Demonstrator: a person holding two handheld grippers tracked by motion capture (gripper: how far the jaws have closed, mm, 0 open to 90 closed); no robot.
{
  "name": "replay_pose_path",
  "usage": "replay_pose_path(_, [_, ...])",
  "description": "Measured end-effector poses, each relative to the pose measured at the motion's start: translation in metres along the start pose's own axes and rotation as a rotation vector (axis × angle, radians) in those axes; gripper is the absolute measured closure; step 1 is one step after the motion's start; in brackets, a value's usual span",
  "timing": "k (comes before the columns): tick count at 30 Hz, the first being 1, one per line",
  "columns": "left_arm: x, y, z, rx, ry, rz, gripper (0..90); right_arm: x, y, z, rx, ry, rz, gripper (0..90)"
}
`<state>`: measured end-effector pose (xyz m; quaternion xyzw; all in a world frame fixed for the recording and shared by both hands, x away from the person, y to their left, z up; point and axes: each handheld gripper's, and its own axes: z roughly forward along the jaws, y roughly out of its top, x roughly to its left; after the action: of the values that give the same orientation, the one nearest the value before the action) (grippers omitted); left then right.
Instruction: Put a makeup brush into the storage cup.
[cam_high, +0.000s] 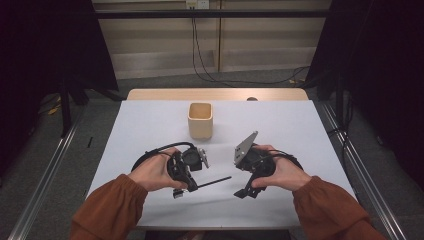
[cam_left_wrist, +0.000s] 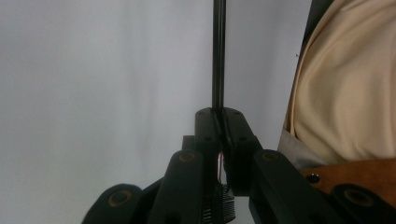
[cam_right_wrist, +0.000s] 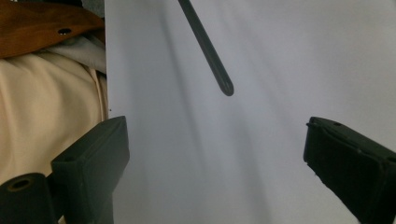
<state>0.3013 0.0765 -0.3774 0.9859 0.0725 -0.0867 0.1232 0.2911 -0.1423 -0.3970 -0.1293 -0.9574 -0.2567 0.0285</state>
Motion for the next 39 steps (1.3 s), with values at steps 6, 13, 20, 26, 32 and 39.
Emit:
replay_pose_path(6, [-0.001,0.002,0.001,0.018,0.005,0.005,85.4,-0.002,0.006,0.006,0.067,0.026,0.014,4.4])
replay_pose_path(13, [-0.004,0.005,0.006,0.039,-0.008,0.008,85.4,-0.003,0.012,0.008,0.132,0.078,0.012,4.6])
replay_pose_path(20, [-0.004,0.007,0.006,0.029,-0.003,0.014,85.4,-0.005,0.022,0.013,0.159,0.079,-0.028,24.3])
replay_pose_path(26, [-0.006,0.009,0.007,0.026,-0.013,0.042,85.4,-0.004,0.027,0.019,0.162,0.082,-0.082,39.8])
replay_pose_path(32, [-0.004,0.008,0.01,0.008,0.004,0.032,85.4,-0.002,0.029,0.021,0.159,0.099,-0.1,56.9])
replay_pose_path(39, [-0.002,0.003,0.014,-0.002,0.0,0.01,85.5,0.0,0.035,0.028,0.153,0.109,-0.116,70.7])
